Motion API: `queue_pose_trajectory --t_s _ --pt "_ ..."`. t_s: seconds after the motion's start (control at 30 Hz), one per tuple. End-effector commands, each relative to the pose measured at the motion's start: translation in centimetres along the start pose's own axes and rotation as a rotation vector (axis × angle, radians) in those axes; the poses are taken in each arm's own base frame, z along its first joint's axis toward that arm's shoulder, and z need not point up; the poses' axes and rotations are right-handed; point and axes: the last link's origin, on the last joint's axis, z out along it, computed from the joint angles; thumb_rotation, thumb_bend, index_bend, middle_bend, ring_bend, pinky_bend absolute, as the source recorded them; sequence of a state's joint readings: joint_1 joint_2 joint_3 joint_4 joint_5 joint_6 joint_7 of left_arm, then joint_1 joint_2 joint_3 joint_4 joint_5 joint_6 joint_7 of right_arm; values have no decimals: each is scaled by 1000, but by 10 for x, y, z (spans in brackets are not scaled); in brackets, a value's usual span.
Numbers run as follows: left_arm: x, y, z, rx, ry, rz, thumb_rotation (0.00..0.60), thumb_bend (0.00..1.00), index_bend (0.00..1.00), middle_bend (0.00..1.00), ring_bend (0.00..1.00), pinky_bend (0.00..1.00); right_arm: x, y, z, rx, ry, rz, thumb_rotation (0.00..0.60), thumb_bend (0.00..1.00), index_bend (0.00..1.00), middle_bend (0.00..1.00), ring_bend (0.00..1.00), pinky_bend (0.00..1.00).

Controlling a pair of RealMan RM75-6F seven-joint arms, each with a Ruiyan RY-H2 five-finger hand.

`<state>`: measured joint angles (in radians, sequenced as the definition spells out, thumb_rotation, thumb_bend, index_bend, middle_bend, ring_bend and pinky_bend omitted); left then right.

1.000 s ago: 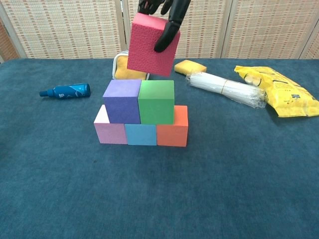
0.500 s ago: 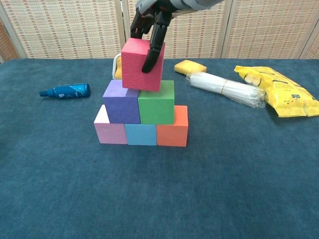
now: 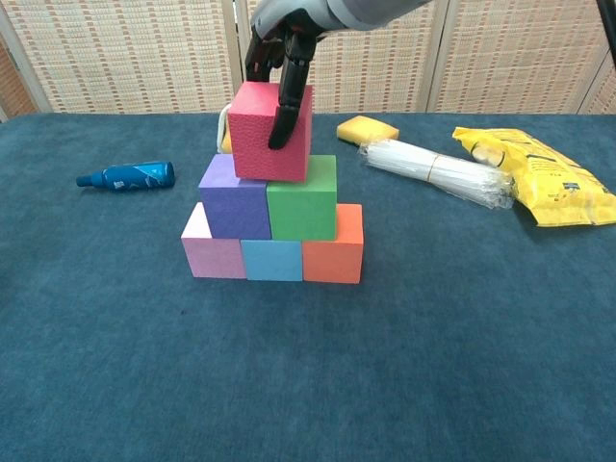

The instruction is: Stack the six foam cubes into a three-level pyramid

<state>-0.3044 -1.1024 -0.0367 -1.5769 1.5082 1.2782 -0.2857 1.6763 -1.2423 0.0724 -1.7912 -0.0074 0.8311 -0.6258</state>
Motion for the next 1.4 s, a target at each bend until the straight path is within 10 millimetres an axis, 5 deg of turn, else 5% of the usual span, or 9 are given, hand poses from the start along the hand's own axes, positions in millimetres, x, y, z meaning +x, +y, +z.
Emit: queue_pose_trajectory --t_s 0.03,0.7,1.4 --pt "0 0 0 0 0 -2 600 296 42 0 0 135 -1 -3 0 1 -1 -1 600 238 467 266 106 105" --pt "-2 -4 0 5 1 -8 600 296 42 0 0 136 -5 -9 5 -18 -6 -28 600 238 444 266 97 75" --pt "-2 -4 1 5 4 -15 600 295 36 0 0 136 -9 -12 3 -19 -21 -38 600 238 309 246 74 45"
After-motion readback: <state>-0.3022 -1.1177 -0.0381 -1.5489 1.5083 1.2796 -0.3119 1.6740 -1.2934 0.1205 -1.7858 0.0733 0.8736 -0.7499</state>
